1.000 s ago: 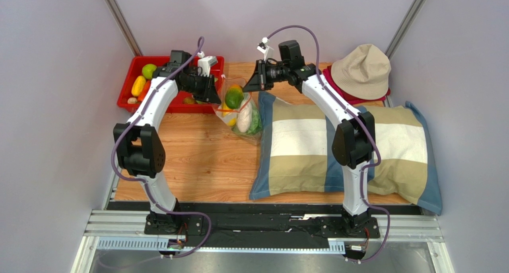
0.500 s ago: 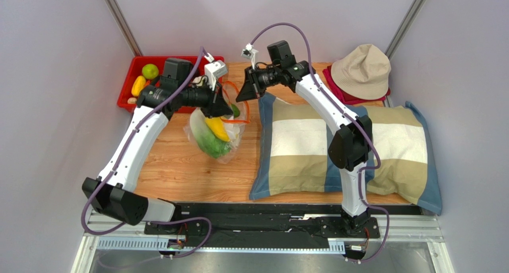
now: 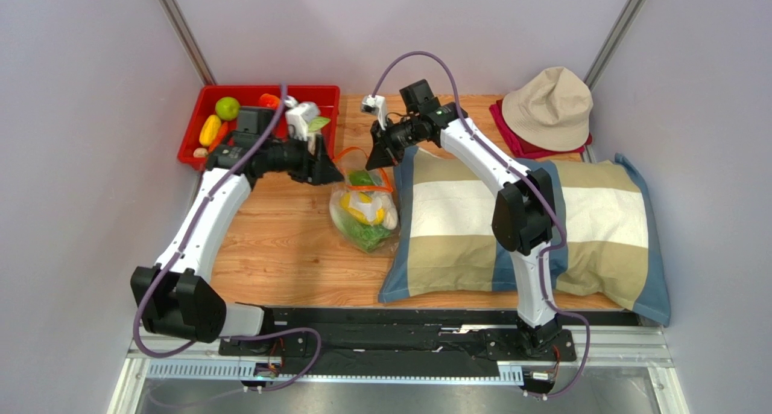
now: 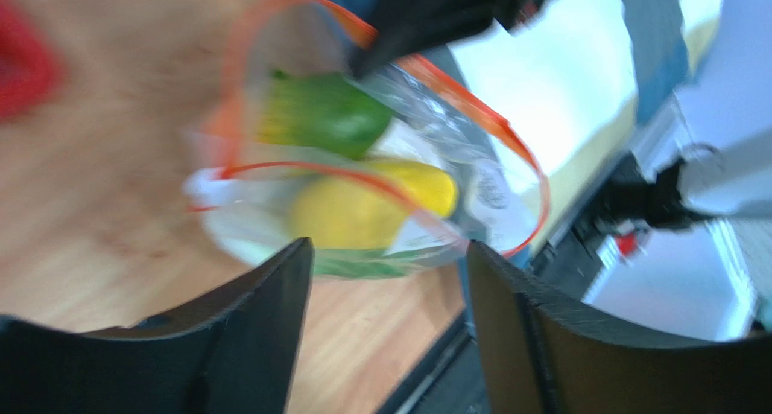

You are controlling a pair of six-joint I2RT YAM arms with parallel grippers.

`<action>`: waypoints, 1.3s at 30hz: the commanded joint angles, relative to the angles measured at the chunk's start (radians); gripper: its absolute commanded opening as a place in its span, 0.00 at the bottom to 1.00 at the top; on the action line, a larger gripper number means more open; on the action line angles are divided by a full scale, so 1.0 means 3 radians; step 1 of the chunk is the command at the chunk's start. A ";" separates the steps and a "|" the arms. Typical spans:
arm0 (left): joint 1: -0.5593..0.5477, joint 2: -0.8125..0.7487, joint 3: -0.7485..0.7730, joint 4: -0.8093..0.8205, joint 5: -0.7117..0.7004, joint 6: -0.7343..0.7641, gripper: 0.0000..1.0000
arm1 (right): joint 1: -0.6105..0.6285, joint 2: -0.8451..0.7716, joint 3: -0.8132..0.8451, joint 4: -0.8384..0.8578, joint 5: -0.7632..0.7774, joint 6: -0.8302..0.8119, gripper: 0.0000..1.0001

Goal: Place the food in the zip-top bag and seal the zipper
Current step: Adjust the zipper food storage bag at the center of the board, then pick up the fake fruit from the bin.

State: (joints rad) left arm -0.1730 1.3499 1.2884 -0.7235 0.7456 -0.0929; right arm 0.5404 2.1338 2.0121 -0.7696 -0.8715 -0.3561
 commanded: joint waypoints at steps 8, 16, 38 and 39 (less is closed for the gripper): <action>0.0668 0.1377 0.1684 0.0469 -0.1881 -0.0350 0.82 | 0.0029 -0.0332 -0.0274 0.0305 0.0031 0.0246 0.00; 0.1026 0.2649 0.2777 -0.0375 -0.1433 0.0001 0.61 | 0.0024 -0.0414 -0.0244 0.0305 0.0195 0.0272 0.00; 0.0914 0.3078 0.2562 -0.0513 -0.1391 0.0805 0.82 | 0.0024 -0.0113 0.0093 0.0137 0.0139 0.0241 0.00; 0.0894 0.3094 0.2552 -0.0523 -0.1432 0.0826 0.82 | 0.0024 -0.0102 0.0134 0.0121 0.0144 0.0236 0.00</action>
State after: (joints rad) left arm 0.1257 2.2513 2.0300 -0.8642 0.3325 0.0898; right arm 0.5423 2.0872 1.9831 -0.7322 -0.8143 -0.2745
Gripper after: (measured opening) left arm 0.819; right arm 0.010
